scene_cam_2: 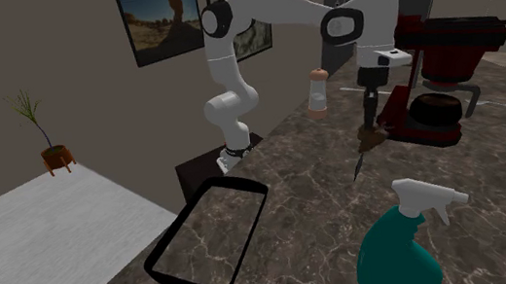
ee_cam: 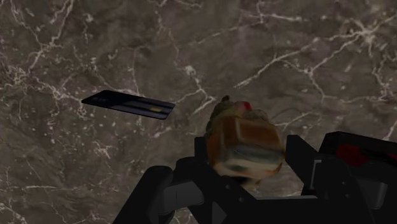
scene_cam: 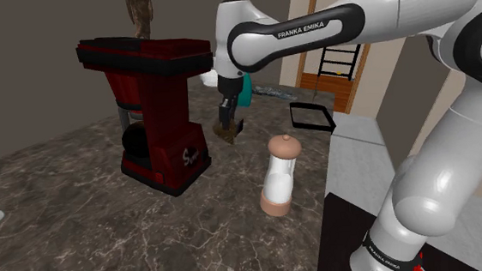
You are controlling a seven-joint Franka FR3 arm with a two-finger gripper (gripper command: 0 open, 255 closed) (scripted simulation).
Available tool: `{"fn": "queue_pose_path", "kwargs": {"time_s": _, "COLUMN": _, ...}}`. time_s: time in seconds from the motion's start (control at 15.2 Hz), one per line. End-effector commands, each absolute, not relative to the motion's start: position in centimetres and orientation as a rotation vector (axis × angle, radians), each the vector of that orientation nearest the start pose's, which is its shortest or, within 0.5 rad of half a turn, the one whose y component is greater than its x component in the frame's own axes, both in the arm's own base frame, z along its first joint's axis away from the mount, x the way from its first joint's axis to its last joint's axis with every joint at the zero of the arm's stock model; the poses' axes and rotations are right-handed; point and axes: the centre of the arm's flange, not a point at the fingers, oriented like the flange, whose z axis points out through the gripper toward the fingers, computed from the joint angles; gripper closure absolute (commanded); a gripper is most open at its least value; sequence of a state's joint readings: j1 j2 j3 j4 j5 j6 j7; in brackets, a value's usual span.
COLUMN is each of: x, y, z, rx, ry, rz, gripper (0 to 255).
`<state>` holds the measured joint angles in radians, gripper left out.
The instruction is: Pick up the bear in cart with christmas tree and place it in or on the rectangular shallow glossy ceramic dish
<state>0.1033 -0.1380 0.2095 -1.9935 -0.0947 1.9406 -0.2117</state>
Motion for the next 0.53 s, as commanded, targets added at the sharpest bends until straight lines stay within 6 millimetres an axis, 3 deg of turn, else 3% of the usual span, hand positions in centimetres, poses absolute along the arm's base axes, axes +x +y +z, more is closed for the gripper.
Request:
{"fn": "queue_pose_path", "kwargs": {"time_s": 0.0, "x": 50.3, "y": 16.1, "z": 53.8, "rx": -3.128, "ry": -0.890, "rz": -0.142, "gripper": 255}}
{"fn": "queue_pose_path", "kwargs": {"time_s": 0.46, "x": 50.3, "y": 16.1, "z": 57.5, "rx": -3.128, "ry": -0.890, "rz": -0.142, "gripper": 255}}
